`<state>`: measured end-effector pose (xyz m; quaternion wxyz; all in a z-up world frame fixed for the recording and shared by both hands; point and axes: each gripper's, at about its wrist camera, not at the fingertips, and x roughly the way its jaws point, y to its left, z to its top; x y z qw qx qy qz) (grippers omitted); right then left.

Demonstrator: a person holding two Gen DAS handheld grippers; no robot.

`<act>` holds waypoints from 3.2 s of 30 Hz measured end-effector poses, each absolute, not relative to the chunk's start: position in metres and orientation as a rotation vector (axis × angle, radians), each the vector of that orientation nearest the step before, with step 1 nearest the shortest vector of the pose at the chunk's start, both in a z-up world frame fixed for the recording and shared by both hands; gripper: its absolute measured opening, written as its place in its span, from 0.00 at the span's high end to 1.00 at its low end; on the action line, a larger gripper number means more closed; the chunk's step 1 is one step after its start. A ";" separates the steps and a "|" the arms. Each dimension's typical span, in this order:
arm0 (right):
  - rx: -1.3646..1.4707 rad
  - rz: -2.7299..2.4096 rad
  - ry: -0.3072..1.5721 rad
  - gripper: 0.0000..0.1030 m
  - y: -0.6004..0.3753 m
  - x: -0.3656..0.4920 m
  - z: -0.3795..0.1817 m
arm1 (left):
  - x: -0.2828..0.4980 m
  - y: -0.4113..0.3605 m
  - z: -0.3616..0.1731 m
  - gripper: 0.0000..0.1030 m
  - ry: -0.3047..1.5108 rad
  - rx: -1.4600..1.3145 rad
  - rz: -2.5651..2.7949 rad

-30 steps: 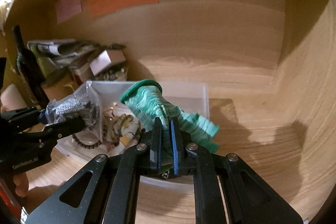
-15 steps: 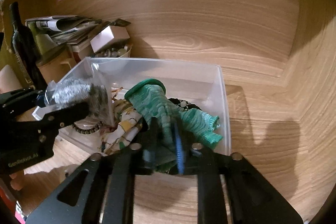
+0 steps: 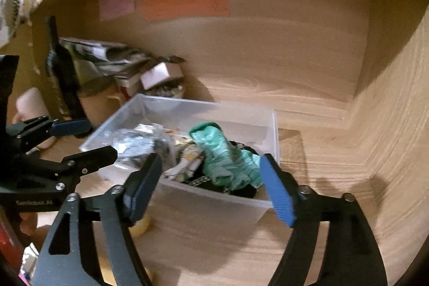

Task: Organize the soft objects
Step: 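Drop the bagged sock into the box with the left tool while the right tool drops the glove in, then grasp the yellow ball toy with the left tool while the right tool grasps the yellow sponge, then drop the yellow ball into the box with the left tool while the right tool drops the sponge in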

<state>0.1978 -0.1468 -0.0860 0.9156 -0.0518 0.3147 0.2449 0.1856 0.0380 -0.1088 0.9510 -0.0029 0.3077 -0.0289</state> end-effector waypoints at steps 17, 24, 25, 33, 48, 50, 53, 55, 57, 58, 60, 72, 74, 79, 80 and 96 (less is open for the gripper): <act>-0.075 0.627 0.751 0.18 -0.136 0.124 -0.119 | 0.111 0.048 -0.144 0.03 0.685 -0.089 -0.018; -0.085 0.683 0.864 0.18 -0.114 0.110 -0.155 | 0.094 0.047 -0.171 0.03 0.751 -0.099 0.001; -0.092 0.685 0.875 0.18 -0.113 0.109 -0.159 | 0.092 0.047 -0.173 0.03 0.755 -0.100 -0.001; -0.071 0.679 0.903 0.40 -0.117 0.111 -0.167 | 0.098 0.040 -0.182 0.03 0.775 -0.096 -0.027; -0.007 0.493 0.776 0.41 -0.187 0.125 -0.139 | 0.164 0.008 -0.178 0.13 0.827 -0.100 -0.125; -0.002 0.485 0.766 0.41 -0.192 0.129 -0.136 | 0.173 0.002 -0.180 0.23 0.849 -0.081 -0.138; 0.004 0.480 0.755 0.41 -0.192 0.132 -0.133 | 0.184 -0.004 -0.186 0.35 0.873 -0.054 -0.137; 0.006 0.482 0.746 0.41 -0.196 0.133 -0.130 | 0.189 -0.007 -0.190 0.57 0.894 -0.041 -0.148; 0.006 0.482 0.738 0.41 -0.197 0.135 -0.128 | 0.190 -0.008 -0.191 0.57 0.897 -0.036 -0.157; 0.004 0.484 0.733 0.41 -0.198 0.136 -0.127 | 0.187 -0.009 -0.190 0.57 0.888 -0.034 -0.154; 0.000 0.482 0.718 0.41 -0.198 0.139 -0.123 | 0.184 -0.010 -0.184 0.57 0.869 -0.025 -0.150; -0.030 0.507 0.621 0.41 -0.183 0.162 -0.089 | 0.161 0.026 -0.109 0.57 0.653 -0.075 -0.093; -0.028 0.515 0.603 0.41 -0.179 0.166 -0.083 | 0.165 0.035 -0.100 0.57 0.631 -0.079 -0.070; -0.039 0.536 0.565 0.41 -0.165 0.179 -0.072 | 0.175 0.057 -0.086 0.57 0.609 -0.107 -0.014; -0.043 0.538 0.561 0.41 -0.161 0.182 -0.071 | 0.175 0.060 -0.085 0.57 0.608 -0.112 -0.004; -0.033 0.496 0.747 0.41 -0.124 0.250 -0.124 | 0.243 0.063 -0.122 0.57 0.718 -0.087 0.034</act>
